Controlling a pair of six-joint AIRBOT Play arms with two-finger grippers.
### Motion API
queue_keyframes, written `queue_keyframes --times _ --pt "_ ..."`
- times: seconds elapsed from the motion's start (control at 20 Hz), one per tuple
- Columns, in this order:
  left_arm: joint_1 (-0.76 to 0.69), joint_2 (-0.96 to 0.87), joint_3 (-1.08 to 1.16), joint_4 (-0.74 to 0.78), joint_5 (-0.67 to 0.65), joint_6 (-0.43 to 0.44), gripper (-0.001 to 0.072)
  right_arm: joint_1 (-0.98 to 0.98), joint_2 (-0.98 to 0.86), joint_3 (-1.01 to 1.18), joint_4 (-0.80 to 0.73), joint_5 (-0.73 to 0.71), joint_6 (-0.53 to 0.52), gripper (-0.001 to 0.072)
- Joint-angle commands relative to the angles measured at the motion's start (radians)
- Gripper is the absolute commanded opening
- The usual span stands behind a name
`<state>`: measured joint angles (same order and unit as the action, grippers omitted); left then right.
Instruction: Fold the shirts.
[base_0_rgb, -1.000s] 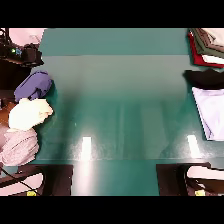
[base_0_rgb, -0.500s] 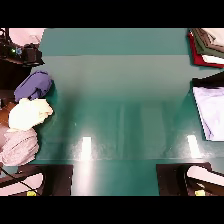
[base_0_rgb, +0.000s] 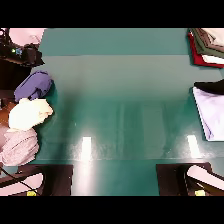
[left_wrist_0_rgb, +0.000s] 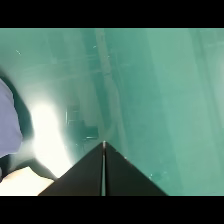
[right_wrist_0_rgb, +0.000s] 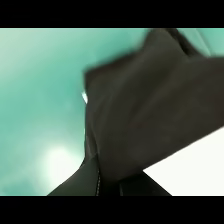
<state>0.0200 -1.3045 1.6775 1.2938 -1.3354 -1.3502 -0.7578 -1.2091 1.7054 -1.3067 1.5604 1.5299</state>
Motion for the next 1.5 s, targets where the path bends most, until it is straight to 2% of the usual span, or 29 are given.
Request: queue_keyframes --times 0.0,0.05,0.1,0.15,0.2,0.45,0.65,0.7,0.8,0.85,0.95,1.15,1.45 --pt "0.0 0.0 0.0 0.0 0.001 0.017 0.0024 -0.037 0.001 -0.032 -0.137 0.195 0.044 0.0024" --pt "0.0 0.0 0.0 0.0 0.001 0.018 0.0024 -0.049 0.002 -0.058 -0.147 0.222 0.044 0.0031" --pt "0.0 0.0 0.0 0.0 0.0 0.023 0.0024 -0.061 0.001 -0.086 -0.159 0.246 0.043 0.0175" --pt "0.0 0.0 0.0 0.0 0.0 0.023 0.0024 -0.074 0.002 -0.117 -0.162 0.266 0.043 0.043" --pt "0.0 0.0 0.0 0.0 0.0 0.023 0.0024 -0.09 0.002 -0.147 -0.163 0.273 0.043 0.0535" --pt "0.0 0.0 0.0 0.0 0.002 0.023 0.0025 -0.145 0.028 -0.193 -0.153 0.263 0.061 0.0524" --pt "0.0 0.0 0.0 0.0 0.008 0.021 0.0025 -0.075 0.062 -0.143 -0.016 0.196 0.063 0.0522" --pt "0.0 0.0 0.0 0.0 0.004 0.022 0.0025 -0.037 0.074 -0.128 0.008 0.181 0.063 0.0493" --pt "0.0 0.0 0.0 0.0 0.021 0.022 0.0025 0.058 0.098 -0.104 0.032 0.151 0.063 0.0401" --pt "0.0 0.0 0.0 0.0 0.026 0.022 0.0025 0.109 0.11 -0.095 0.031 0.138 0.063 0.0322" --pt "0.0 0.0 0.0 0.0 0.027 0.022 0.0025 0.221 0.129 -0.074 0.031 0.108 0.063 0.0017" --pt "0.0 0.0 0.0 0.0 0.027 0.022 0.0025 0.41 0.156 -0.065 0.027 0.018 0.062 0.002" --pt "0.0 0.0 0.0 0.0 0.027 0.022 0.0025 0.549 0.155 -0.066 0.023 0.018 0.062 0.002"
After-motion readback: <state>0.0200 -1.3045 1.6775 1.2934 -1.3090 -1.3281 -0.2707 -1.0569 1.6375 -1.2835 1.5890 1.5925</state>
